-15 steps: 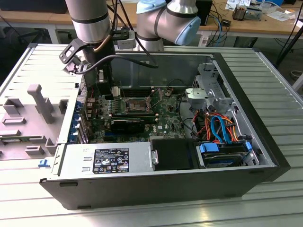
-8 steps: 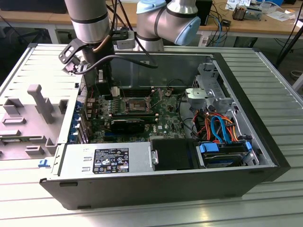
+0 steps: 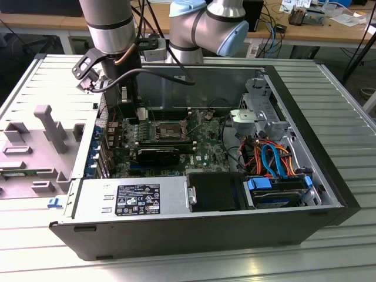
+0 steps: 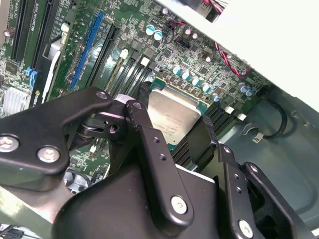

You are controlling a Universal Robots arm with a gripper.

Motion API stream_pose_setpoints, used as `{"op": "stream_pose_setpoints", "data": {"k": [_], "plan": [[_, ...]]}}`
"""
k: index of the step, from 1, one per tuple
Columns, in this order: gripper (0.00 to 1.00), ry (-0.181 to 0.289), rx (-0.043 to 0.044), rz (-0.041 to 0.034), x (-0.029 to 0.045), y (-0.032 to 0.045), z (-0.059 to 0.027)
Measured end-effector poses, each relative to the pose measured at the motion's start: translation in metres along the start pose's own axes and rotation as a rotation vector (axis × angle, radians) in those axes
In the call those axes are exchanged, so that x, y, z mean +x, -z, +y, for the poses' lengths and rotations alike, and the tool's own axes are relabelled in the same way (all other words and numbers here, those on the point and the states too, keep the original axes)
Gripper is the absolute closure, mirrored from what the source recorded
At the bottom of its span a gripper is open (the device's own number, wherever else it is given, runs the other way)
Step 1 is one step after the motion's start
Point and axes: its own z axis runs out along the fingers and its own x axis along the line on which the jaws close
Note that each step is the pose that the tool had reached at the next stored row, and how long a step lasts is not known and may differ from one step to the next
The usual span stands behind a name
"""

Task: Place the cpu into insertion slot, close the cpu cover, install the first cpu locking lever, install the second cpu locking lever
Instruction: 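Place the cpu into insertion slot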

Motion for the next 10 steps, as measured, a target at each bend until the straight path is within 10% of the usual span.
{"op": "stream_pose_setpoints", "data": {"k": [10], "plan": [[0.45,0.000,0.0000,0.0000,0.0001,-0.0003,-0.0019]]}}
